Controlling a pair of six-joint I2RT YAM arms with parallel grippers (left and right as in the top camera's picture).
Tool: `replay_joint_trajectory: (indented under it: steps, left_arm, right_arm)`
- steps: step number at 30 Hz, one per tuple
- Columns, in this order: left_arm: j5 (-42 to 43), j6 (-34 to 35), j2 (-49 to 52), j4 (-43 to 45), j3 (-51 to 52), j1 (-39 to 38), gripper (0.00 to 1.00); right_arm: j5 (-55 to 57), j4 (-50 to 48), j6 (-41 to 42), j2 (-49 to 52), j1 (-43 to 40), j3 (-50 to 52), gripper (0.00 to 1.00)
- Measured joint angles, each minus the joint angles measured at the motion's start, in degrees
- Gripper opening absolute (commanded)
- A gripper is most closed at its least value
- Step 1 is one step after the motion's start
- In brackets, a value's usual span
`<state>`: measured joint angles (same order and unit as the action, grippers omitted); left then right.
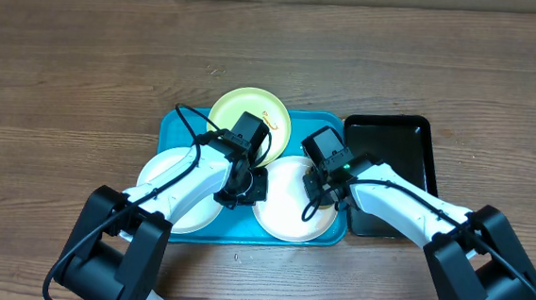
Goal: Clean dirty plates on tray and stack at the side
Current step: 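Scrub the cream plate surface with the sponge in the right gripper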
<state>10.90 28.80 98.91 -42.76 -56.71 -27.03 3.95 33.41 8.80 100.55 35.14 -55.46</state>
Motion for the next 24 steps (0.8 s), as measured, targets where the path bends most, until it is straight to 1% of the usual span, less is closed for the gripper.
replay_joint_trajectory:
  steps: [5, 11, 14, 19, 24]
  left_arm:
    - [0.0, -0.1, 0.0, 0.0, 0.0, 0.0, 0.04]
    - [0.0, -0.3, 0.0, 0.0, 0.0, 0.0, 0.04]
    - [0.0, -0.3, 0.0, 0.0, 0.0, 0.0, 0.04]
    - [0.0, -0.3, 0.0, 0.0, 0.0, 0.0, 0.04]
    - [0.0, -0.3, 0.0, 0.0, 0.0, 0.0, 0.04]
  right_arm:
    - [-0.7, -0.8, -0.5, 0.7, 0.0, -0.6, 0.04]
    - [-6.3, 0.3, -5.1, 0.9, -0.2, -1.0, 0.04]
    - [-11.1, 3.1, -8.2, 1.3, -0.2, -1.9, 0.04]
    - [-19.6, 10.7, -13.1, 3.0, -0.2, -4.7, 0.04]
    - [-26.1, 17.5, -16.0, 5.2, -0.5, -11.8, 0.04]
